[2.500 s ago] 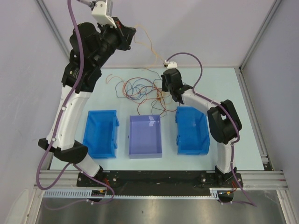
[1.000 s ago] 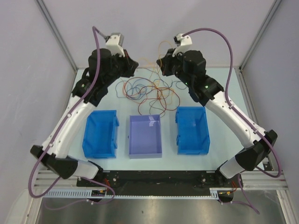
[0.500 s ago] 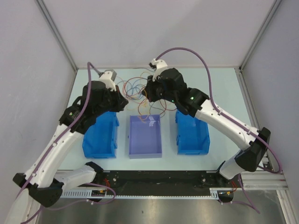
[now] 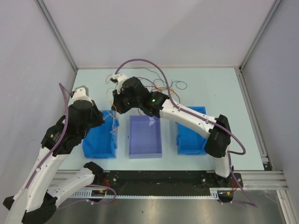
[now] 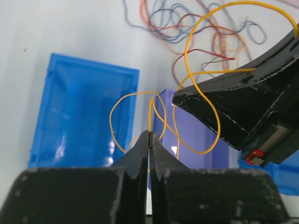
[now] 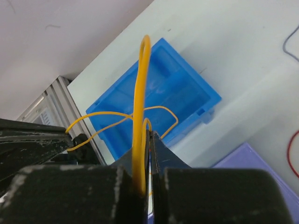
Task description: Untangle the cables
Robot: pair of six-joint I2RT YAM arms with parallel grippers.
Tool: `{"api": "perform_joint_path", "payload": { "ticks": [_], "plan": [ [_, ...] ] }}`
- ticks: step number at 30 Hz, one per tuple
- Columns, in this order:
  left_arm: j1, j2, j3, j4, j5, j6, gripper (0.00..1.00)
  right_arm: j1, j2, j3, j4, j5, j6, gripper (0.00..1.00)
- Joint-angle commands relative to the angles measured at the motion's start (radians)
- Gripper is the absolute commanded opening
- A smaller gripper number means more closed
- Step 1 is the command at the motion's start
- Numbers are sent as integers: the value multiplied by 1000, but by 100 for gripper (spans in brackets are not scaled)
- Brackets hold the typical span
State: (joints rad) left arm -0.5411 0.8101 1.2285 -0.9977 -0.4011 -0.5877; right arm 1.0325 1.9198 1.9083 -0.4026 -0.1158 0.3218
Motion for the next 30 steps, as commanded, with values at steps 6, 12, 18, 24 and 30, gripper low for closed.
{"api": "perform_joint_path", "payload": {
  "ticks": [6, 12, 18, 24, 30],
  "plan": [
    [-2, -34, 0, -142, -222, -132, 6, 51, 163, 205, -45, -67, 8, 0],
    [9, -26, 6, -185, -269, -135, 13, 63, 222, 256, -56, -79, 16, 0],
    [10, -23, 19, -176, -248, -124, 100, 67, 317, 397, -197, -41, 31, 29],
    [10, -9, 22, -164, -242, -109, 100, 66, 326, 402, -229, -16, 46, 65],
    [10, -15, 2, -130, -229, -101, 100, 69, 285, 365, -228, -10, 43, 65]
  ]
}}
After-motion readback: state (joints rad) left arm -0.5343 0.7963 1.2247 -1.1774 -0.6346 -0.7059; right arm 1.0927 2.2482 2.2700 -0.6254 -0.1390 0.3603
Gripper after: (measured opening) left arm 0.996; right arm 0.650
